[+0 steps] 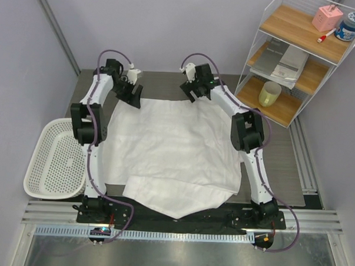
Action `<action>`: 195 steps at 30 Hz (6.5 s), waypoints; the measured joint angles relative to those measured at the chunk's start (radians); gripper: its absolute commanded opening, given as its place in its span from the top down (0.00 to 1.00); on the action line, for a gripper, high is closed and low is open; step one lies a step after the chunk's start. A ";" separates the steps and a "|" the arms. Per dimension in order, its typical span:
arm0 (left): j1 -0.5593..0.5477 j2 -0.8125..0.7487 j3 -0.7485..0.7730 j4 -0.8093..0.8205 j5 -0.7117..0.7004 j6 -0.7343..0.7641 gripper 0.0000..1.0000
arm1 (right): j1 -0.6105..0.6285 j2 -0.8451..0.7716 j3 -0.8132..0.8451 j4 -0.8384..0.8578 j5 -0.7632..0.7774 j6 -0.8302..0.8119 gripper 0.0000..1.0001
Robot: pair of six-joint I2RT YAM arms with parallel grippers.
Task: Fold and stack the long sleeve shirts
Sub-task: Flatten the shirt out, then fold the shirt
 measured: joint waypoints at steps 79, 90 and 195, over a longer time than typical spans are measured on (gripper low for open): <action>0.100 -0.162 -0.235 0.237 0.061 -0.124 0.25 | -0.306 -0.269 -0.513 0.072 -0.127 0.155 0.54; 0.100 -0.159 -0.234 0.253 0.060 -0.125 0.25 | -0.300 -0.247 -0.507 0.148 -0.141 0.196 0.55; 0.225 -0.348 -0.569 0.260 0.147 0.411 1.00 | -0.333 -0.759 -0.916 0.146 -0.327 0.156 0.99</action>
